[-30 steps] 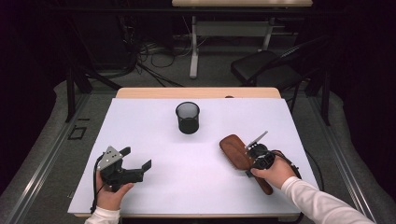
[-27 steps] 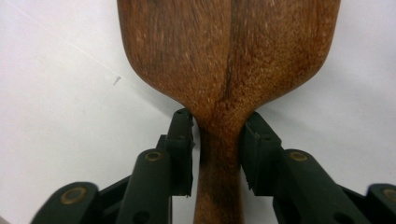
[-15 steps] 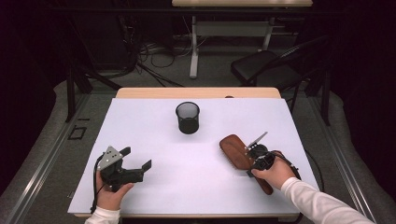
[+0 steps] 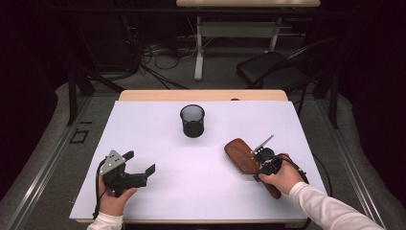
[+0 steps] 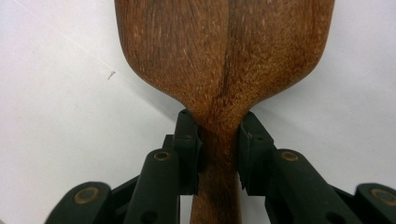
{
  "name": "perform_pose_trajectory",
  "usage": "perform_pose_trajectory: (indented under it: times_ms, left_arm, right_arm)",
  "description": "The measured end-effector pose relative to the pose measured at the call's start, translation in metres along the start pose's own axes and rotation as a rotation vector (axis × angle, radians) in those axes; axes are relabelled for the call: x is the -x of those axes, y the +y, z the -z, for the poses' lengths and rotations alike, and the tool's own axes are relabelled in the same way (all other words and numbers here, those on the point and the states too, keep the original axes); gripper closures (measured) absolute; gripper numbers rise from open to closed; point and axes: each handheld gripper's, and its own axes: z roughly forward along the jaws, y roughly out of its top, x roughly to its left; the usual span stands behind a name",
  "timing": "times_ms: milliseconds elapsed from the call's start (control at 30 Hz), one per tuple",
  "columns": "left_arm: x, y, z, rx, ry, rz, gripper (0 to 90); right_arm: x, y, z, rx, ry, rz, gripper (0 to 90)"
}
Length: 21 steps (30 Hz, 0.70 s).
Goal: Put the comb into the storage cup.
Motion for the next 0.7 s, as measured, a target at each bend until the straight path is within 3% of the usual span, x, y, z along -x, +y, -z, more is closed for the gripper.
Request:
perform_pose_trajectory:
  times_ms: [67,200,233,567,600,700]
  left_arm:
    - [0.0001,0.0,0.0,0.0,0.0,0.0,1.7]
    - [0.0001,0.0,0.0001,0.0,0.0,-0.001,1.7]
    - [0.0001,0.0,0.0,0.0,0.0,-0.001,1.6]
    - [0.0,0.0,-0.0001,0.0,0.0,-0.001,1.6]
    - [0.0001,-0.0001,-0.0002,-0.002,0.0,-0.001,1.7]
    - [0.0002,0.0,-0.0002,-0.002,0.001,-0.002,1.7]
  right_arm:
    - [-0.0004,0.0,0.0005,-0.001,-0.003,0.0,72.2]
    - [0.001,0.0011,0.0047,-0.023,-0.02,0.046,72.2]
    - [0.0004,-0.0004,0.0025,0.023,-0.011,0.032,72.2]
    - [-0.0002,-0.0003,0.0092,0.011,-0.008,0.042,72.4]
    - [0.0003,-0.0013,0.0081,0.046,0.0,0.04,72.4]
    - [0.0005,-0.0012,0.0095,0.044,0.0,0.045,72.4]
